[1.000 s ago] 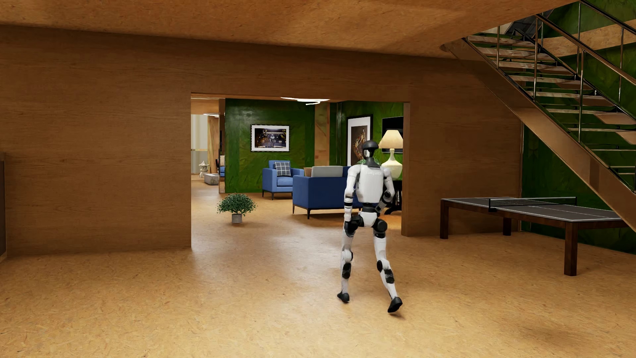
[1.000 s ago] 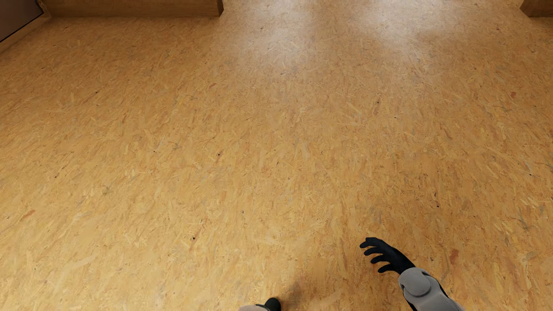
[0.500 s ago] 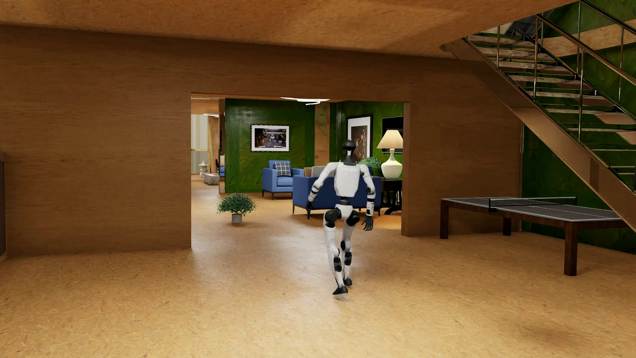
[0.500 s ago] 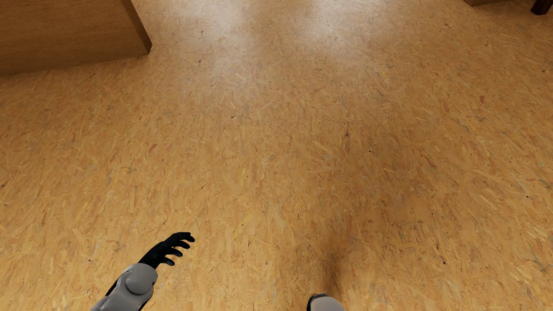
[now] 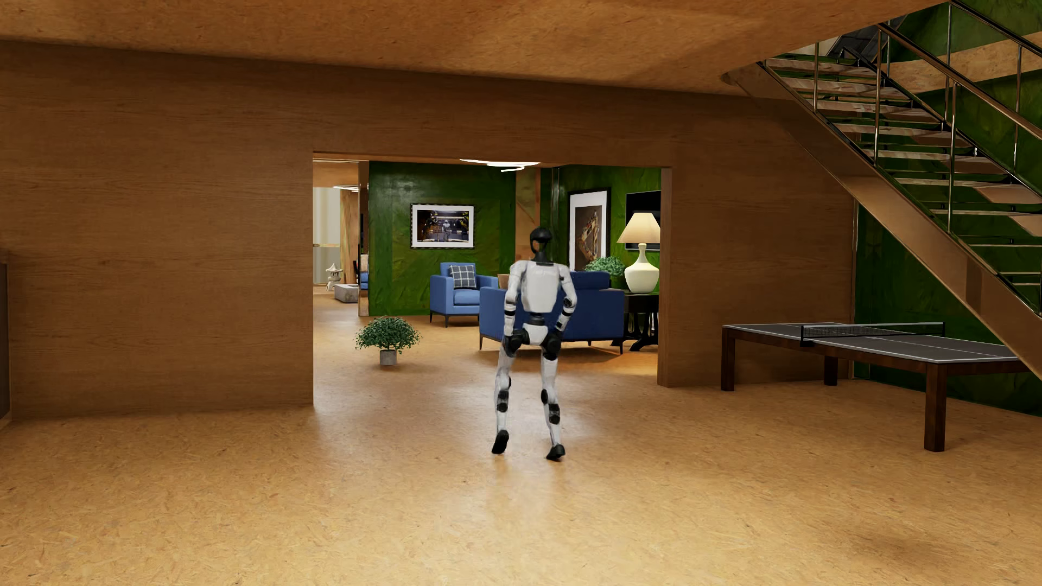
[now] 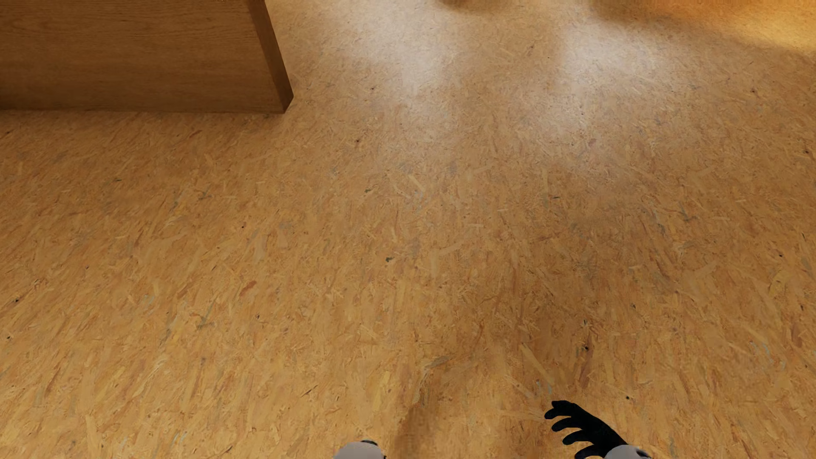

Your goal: Walk towards the plant

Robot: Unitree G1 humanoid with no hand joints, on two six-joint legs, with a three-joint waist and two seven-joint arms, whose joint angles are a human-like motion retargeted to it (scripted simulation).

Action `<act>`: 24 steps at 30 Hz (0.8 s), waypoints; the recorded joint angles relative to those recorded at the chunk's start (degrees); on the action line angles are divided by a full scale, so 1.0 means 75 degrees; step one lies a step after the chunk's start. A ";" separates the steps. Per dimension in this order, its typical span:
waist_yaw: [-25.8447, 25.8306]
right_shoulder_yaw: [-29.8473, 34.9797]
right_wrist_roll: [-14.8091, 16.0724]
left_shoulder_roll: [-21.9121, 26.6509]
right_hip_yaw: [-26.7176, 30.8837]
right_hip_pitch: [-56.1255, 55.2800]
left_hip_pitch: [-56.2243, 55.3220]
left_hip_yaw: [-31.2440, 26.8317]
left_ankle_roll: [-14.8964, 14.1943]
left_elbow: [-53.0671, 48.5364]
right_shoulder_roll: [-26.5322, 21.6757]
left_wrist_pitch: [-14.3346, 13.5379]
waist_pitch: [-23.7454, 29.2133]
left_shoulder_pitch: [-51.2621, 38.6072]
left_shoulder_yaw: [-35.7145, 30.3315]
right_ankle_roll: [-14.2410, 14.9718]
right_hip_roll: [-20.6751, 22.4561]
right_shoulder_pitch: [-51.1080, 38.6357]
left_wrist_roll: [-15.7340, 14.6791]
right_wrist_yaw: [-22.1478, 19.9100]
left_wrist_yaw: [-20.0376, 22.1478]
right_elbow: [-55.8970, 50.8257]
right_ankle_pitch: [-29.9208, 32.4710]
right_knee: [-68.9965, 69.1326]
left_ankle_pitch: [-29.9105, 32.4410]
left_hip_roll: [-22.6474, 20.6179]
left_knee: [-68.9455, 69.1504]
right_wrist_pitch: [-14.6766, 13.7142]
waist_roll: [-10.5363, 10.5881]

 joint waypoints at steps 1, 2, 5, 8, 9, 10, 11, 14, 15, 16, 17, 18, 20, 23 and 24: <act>0.0103 -0.0182 0.0000 -0.0045 0.0000 0.0360 0.0003 0.0000 0.0000 0.0078 -0.0050 0.0000 -0.0018 0.0106 -0.0148 0.0000 0.0008 -0.0203 0.0000 0.0000 0.0000 -0.0144 -0.0193 -0.0057 -0.0136 0.0005 -0.1382 0.0000 0.0030; 0.0139 -0.0320 0.0000 -0.0101 0.0000 0.0714 0.0097 0.0000 0.0000 0.0220 -0.0070 0.0000 -0.0060 0.0135 -0.0279 0.0000 0.0040 -0.0392 0.0000 0.0000 0.0000 -0.0211 -0.0375 -0.0128 -0.1469 0.0036 -0.2653 0.0000 0.0073; 0.0235 -0.0515 0.0000 -0.0176 0.0000 0.1719 0.0466 0.0000 0.0000 0.0593 0.0020 0.0000 -0.0132 -0.0046 -0.0578 0.0000 -0.0012 -0.0599 0.0000 0.0000 0.0000 -0.0229 -0.0500 -0.0198 -0.3302 0.0092 -0.5181 0.0000 0.0169; 0.0126 -0.0320 0.0000 -0.0065 0.0000 0.1245 -0.0360 0.0000 0.0000 0.0573 0.0324 0.0000 -0.0181 -0.0591 -0.0401 0.0000 -0.0522 -0.0295 0.0000 0.0000 0.0000 0.0050 0.0827 0.1157 -0.0964 -0.0380 -0.2902 0.0000 -0.0202; -0.0046 -0.0013 0.0000 -0.0094 0.0000 0.0690 -0.0427 0.0000 0.0000 0.1035 0.0489 0.0000 -0.0154 -0.1114 -0.0289 0.0000 -0.0707 -0.0236 0.0000 0.0000 0.0000 0.0660 0.1582 0.2258 -0.0597 -0.0482 -0.2473 0.0000 -0.0324; -0.0103 0.0457 0.0000 -0.0011 0.0000 0.0040 -0.0086 0.0000 0.0000 0.1127 0.0604 0.0000 -0.0099 -0.1511 -0.0209 0.0000 -0.0928 -0.0049 0.0000 0.0000 0.0000 0.1183 0.1992 0.3635 -0.0891 -0.0662 -0.2262 0.0000 -0.0427; -0.0223 0.0872 0.0000 0.0062 0.0000 -0.0709 0.0270 0.0000 0.0000 0.1080 0.0697 0.0000 -0.0061 -0.1920 0.0030 0.0000 -0.1071 0.0039 0.0000 0.0000 0.0000 0.1621 0.1648 0.4951 -0.1277 -0.0816 -0.2216 0.0000 -0.0483; -0.1352 0.1228 0.0000 0.0366 0.0000 -0.2257 0.1781 0.0000 0.0000 0.0553 0.0774 0.0000 -0.0038 -0.2614 0.1184 0.0000 -0.1003 0.0682 0.0000 0.0000 0.0000 0.2014 0.0106 0.7163 -0.2585 -0.0915 -0.2495 0.0000 -0.0278; -0.1700 0.1088 0.0000 0.0490 0.0000 -0.2749 0.2229 0.0000 0.0000 0.0258 0.0736 0.0000 -0.0082 -0.2784 0.1489 0.0000 -0.0950 0.0997 0.0000 0.0000 0.0000 0.2012 0.0206 0.7202 -0.3023 -0.0902 -0.2611 0.0000 -0.0193; -0.1982 0.0995 0.0000 0.0675 0.0000 -0.3142 0.2708 0.0000 0.0000 -0.0148 0.0695 0.0000 -0.0107 -0.2901 0.1752 0.0000 -0.0913 0.1303 0.0000 0.0000 0.0000 0.1971 0.0372 0.6826 -0.3428 -0.0908 -0.2752 0.0000 -0.0149; -0.2138 0.0954 0.0000 0.0874 0.0000 -0.3512 0.3186 0.0000 0.0000 -0.0603 0.0651 0.0000 -0.0135 -0.3010 0.1997 0.0000 -0.0916 0.1567 0.0000 0.0000 0.0000 0.1905 0.0468 0.6103 -0.3873 -0.0907 -0.2867 0.0000 -0.0154; -0.2238 0.1020 0.0000 0.1040 0.0000 -0.3722 0.3613 0.0000 0.0000 -0.1036 0.0577 0.0000 -0.0131 -0.3121 0.2175 0.0000 -0.0874 0.1766 0.0000 0.0000 0.0000 0.1873 0.0461 0.5045 -0.4274 -0.0860 -0.2957 0.0000 -0.0111; -0.2223 0.1331 0.0000 0.1206 0.0000 -0.3990 0.4260 0.0000 0.0000 -0.1580 0.0473 0.0000 -0.0191 -0.3373 0.2339 0.0000 -0.0863 0.1950 0.0000 0.0000 0.0000 0.2029 0.0603 0.2579 -0.4922 -0.0860 -0.3013 0.0000 -0.0093; -0.2227 0.1654 0.0000 0.1127 0.0000 -0.4041 0.4567 0.0000 0.0000 -0.1622 0.0506 0.0000 -0.0465 -0.3518 0.2225 0.0000 -0.0978 0.1893 0.0000 0.0000 0.0000 0.2419 0.1141 -0.0169 -0.5264 -0.0744 -0.3014 0.0000 -0.0086; -0.2230 0.1737 0.0000 0.1028 0.0000 -0.3983 0.4647 0.0000 0.0000 -0.1463 0.0537 0.0000 -0.0558 -0.3475 0.2097 0.0000 -0.1074 0.1835 0.0000 0.0000 0.0000 0.2520 0.1670 -0.2667 -0.5244 -0.0671 -0.3029 0.0000 -0.0091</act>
